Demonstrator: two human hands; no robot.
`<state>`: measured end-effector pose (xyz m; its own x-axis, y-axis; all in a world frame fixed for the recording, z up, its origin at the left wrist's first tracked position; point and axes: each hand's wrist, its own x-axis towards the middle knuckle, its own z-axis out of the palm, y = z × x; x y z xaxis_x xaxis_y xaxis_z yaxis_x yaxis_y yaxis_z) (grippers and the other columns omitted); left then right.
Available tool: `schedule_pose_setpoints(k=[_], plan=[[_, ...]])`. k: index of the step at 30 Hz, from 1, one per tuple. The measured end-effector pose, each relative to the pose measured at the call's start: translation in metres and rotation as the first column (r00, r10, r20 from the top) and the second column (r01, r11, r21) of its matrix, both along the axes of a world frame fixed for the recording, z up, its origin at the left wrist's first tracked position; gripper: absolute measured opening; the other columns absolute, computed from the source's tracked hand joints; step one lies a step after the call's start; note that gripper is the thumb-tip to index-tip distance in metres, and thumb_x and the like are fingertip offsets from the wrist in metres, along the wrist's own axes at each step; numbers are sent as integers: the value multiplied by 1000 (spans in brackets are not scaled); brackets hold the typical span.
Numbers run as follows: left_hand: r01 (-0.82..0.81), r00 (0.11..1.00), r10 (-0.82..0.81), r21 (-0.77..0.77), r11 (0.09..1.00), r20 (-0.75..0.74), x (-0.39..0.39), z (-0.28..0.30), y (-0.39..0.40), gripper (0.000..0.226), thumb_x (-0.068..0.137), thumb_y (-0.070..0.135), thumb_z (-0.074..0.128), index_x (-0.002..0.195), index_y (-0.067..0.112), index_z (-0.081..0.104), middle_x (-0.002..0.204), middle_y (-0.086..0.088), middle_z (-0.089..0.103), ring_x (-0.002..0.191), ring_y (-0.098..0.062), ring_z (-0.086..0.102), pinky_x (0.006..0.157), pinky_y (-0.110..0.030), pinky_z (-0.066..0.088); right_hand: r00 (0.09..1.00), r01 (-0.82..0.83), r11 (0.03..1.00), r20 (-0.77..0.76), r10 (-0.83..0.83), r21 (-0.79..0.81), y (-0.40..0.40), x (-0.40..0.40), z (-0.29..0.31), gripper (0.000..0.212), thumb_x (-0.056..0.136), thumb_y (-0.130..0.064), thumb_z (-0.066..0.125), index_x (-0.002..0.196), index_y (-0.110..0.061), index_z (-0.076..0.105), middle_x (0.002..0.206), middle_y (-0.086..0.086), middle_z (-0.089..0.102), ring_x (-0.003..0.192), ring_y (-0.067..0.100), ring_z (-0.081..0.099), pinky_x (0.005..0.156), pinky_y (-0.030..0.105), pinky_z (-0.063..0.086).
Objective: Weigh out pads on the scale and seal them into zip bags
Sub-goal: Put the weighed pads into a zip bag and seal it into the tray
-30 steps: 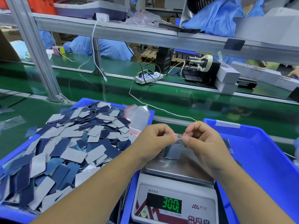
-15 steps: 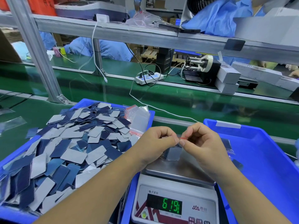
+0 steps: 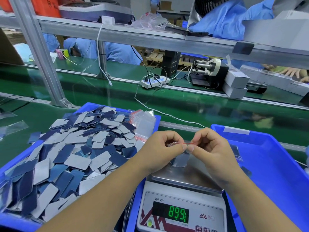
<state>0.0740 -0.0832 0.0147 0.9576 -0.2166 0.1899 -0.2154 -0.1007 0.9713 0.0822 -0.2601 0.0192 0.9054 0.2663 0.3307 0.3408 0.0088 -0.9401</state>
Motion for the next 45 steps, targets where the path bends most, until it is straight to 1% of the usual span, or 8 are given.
schedule_pose_setpoints(k=[7, 19, 23, 27, 30, 35, 40, 45], plan=[[-29, 987, 17, 72, 997, 158, 1, -2, 4, 9, 83, 26, 71, 77, 32, 68, 67, 18, 61, 64, -1, 54, 63, -15, 43, 1000, -6, 999, -1, 6, 32, -1, -1, 3, 27, 72, -4, 71, 75, -31, 66, 69, -7, 60, 68, 10, 53, 64, 19, 49], [7, 991, -11, 35, 999, 137, 0, -3, 1, 15, 81, 23, 70, 71, 33, 65, 61, 14, 56, 55, -5, 50, 56, -19, 45, 999, -12, 999, 34, 13, -39, 0, -2, 0, 22, 72, -6, 70, 75, -27, 63, 71, -2, 61, 68, 13, 53, 66, 29, 48], [27, 992, -31, 31, 999, 124, 1, -2, 3, 12, 81, 23, 71, 73, 32, 68, 63, 14, 58, 57, -4, 52, 58, -16, 44, 999, -25, 1000, 39, 25, -6, 1, -3, 2, 25, 73, -4, 69, 76, -29, 65, 71, -3, 63, 68, 12, 56, 66, 24, 50], [42, 999, -40, -52, 998, 33, 6, 3, 13, 6, 70, 32, 80, 71, 29, 75, 69, 7, 68, 68, -7, 60, 68, -19, 47, 998, -16, 1000, 58, 15, 23, -6, -2, 6, 43, 75, 14, 75, 68, -27, 60, 67, 3, 65, 62, 14, 58, 60, 23, 49], [51, 999, -51, -4, 999, 3, 8, 5, 20, 6, 69, 31, 82, 71, 28, 77, 71, 5, 71, 70, -8, 62, 70, -19, 49, 998, -32, 999, 49, 31, 20, -9, -2, 9, 50, 74, 17, 73, 65, -29, 57, 64, 1, 65, 59, 11, 58, 58, 20, 49], [50, 998, -49, 34, 998, -42, 9, 6, 26, 2, 71, 29, 80, 71, 28, 78, 74, 5, 72, 73, -6, 62, 73, -20, 49, 999, -25, 999, 26, 24, 30, -13, 1, 8, 36, 73, 10, 70, 70, -15, 45, 64, -3, 63, 59, 11, 54, 58, 21, 46], [41, 998, -39, 44, 998, -52, 7, 7, 20, 4, 71, 27, 79, 69, 29, 77, 67, 8, 68, 66, -5, 58, 67, -16, 46, 998, -63, 997, 12, 63, -54, -12, 0, 5, 17, 79, 1, 70, 82, -10, 57, 78, -5, 65, 73, 11, 58, 68, 21, 49], [0, 1000, 2, 133, 991, -20, 6, 16, 17, 11, 79, 24, 81, 74, 32, 78, 69, 9, 70, 66, -4, 58, 66, -22, 46, 999, 3, 994, 40, 1, -107, -18, 1, 15, 25, 84, 14, 67, 84, -9, 57, 76, -1, 70, 73, 15, 66, 70, 24, 53]])
